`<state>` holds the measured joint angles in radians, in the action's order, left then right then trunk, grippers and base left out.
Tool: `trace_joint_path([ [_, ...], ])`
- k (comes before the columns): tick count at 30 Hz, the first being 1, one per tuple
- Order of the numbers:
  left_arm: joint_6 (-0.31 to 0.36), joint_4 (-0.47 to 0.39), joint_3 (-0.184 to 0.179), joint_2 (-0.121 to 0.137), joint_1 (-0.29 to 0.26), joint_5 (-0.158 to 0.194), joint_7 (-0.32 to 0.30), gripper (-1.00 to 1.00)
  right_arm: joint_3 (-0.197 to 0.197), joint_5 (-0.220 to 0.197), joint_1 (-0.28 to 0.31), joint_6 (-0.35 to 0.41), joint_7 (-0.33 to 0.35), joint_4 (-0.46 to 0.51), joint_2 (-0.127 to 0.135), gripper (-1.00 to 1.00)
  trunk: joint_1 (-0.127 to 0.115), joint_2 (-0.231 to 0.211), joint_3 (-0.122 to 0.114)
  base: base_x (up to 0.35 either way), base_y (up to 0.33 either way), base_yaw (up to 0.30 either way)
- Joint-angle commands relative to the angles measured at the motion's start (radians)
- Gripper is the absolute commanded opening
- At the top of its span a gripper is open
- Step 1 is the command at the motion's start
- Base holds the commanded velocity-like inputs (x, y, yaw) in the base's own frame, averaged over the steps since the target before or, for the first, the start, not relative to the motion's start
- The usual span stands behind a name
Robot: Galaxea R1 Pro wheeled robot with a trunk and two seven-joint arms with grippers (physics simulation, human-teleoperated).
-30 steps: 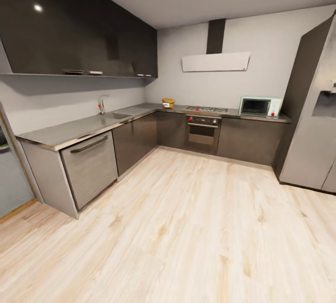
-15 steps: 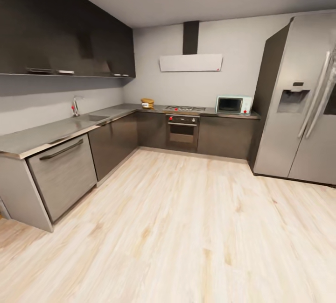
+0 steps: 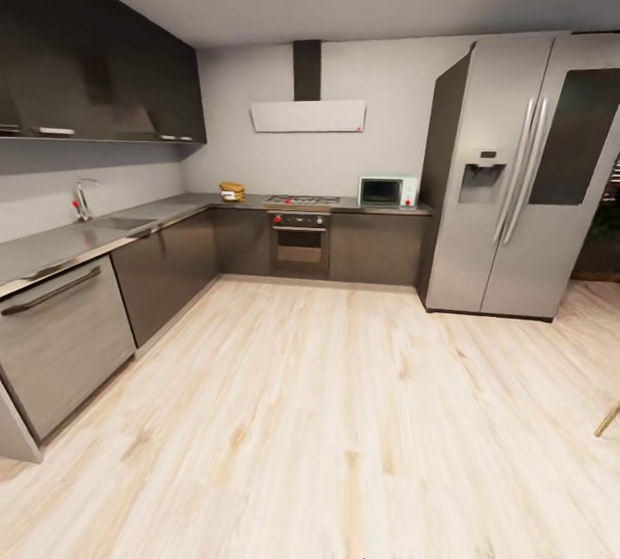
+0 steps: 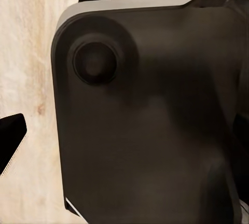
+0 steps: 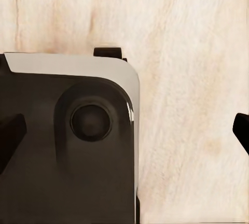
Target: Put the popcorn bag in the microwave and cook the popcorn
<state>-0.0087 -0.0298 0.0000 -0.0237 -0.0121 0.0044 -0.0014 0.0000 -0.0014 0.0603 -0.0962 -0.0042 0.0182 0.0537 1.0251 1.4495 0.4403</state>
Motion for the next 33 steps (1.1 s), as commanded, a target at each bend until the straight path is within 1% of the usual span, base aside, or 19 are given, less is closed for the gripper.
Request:
trace_joint_path([
  [1, -0.001, 0.0, 0.0, 0.0, 0.0, 0.0, 0.0, 1.0, 0.0, 0.0, 0.001, -0.004, 0.0, -0.001, 0.0, 1.0, 0.0, 0.001, 0.001, 0.0, 0.0, -0.293],
  [5, 0.006, 0.0, 0.0, -0.003, 0.0, 0.001, -0.002, 1.0, 0.0, 0.0, 0.0, -0.004, 0.0, -0.001, 0.0, 1.0, 0.0, 0.001, 0.001, 0.0, 0.0, -0.293],
  [19, 0.012, 0.001, -0.001, 0.001, 0.0, 0.0, 0.0, 1.0, 0.0, 0.0, 0.001, -0.004, 0.0, -0.001, 0.0, 1.0, 0.0, 0.001, 0.001, 0.005, 0.0, -0.294],
  [26, 0.038, 0.0, 0.006, 0.016, 0.0, 0.002, 0.006, 1.0, 0.0, 0.0, 0.001, -0.004, 0.0, -0.001, 0.0, 1.0, 0.0, 0.001, 0.001, 0.299, 0.0, -0.277],
  [33, 0.03, -0.001, 0.009, 0.015, 0.0, 0.002, 0.006, 1.0, 0.0, 0.0, 0.001, -0.004, 0.0, -0.001, 0.0, 1.0, 0.0, 0.001, 0.001, 0.342, 0.0, -0.039],
])
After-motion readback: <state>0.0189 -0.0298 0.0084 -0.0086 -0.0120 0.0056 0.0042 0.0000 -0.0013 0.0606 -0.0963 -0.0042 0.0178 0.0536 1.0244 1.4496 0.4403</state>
